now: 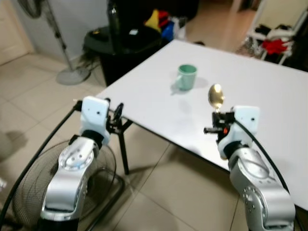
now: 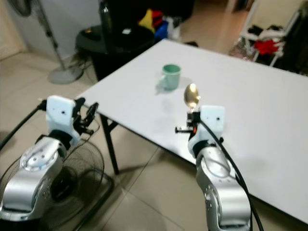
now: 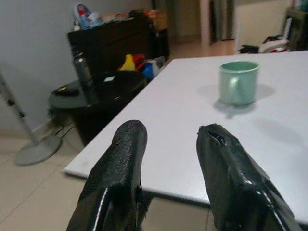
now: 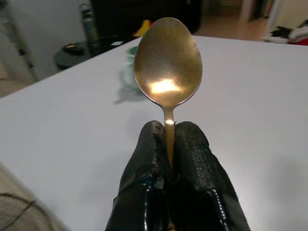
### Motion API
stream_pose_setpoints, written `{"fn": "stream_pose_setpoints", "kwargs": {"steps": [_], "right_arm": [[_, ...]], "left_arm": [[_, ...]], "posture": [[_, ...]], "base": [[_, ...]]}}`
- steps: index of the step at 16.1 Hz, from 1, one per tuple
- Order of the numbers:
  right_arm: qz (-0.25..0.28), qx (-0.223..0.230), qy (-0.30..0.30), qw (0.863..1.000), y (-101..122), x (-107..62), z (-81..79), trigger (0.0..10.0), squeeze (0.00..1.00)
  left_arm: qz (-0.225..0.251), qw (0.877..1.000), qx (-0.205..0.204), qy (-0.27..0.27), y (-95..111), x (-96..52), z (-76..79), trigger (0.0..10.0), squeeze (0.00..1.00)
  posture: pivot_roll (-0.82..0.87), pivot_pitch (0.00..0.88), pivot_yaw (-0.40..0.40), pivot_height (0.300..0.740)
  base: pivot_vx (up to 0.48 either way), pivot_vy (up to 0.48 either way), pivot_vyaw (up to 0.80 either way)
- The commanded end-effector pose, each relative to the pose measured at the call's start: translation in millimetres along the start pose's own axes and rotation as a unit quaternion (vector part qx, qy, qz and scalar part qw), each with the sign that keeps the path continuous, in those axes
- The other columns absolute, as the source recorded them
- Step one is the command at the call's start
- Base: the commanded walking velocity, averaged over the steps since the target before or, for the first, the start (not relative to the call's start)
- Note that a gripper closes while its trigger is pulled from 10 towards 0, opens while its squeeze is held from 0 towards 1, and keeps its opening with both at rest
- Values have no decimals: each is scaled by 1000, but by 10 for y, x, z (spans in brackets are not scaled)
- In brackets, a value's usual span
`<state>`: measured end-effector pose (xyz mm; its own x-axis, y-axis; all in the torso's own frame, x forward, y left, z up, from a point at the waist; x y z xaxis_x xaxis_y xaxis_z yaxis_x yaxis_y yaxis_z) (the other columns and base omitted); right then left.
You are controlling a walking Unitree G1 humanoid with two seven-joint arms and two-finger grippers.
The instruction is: Setting the table
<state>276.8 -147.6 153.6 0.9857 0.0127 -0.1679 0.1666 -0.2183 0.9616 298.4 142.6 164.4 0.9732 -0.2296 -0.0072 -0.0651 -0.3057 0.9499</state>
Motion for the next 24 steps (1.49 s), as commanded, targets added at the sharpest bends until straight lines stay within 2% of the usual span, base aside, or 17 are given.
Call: {"fn": "stream_pose_setpoints", "kwargs": {"steps": [1, 5, 11, 24], "right_arm": [[7, -1, -8, 1000, 30, -10, 55, 10000, 0], [4, 0, -11, 1000, 16, -10, 65, 10000, 0], [1, 4, -11, 1000, 8, -5, 72, 10000, 0], [-2, -1, -26, 1000, -6, -11, 111, 10000, 0]], "left_arm": [[2, 1000, -2, -10, 19, 12, 60, 10000, 0], [3, 1000, -2, -11, 20, 14, 61, 10000, 0], [3, 1000, -1, -10, 21, 21, 58, 10000, 0], [5, 1000, -6, -23, 15, 44, 100, 10000, 0]], "posture": [[37, 0, 30, 740], [37, 0, 30, 740], [38, 0, 32, 740], [22, 0, 46, 740]], "base": [[285, 0, 0], [284, 0, 0], [283, 0, -710], [283, 0, 0]]}}
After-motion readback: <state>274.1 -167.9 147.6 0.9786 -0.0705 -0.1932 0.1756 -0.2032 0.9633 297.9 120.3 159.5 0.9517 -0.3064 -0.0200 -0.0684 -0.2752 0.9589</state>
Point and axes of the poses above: a point about 5 cm out from each wrist's last joint towards the gripper, its own x axis pointing out of the wrist towards the gripper, its own y axis along the axis of the wrist's last joint, z = x × y, the point moved 3 cm from there along x, pointing out of the wrist towards the gripper, and after that the axes turned 10 degrees about x, right-handed, at the moved point
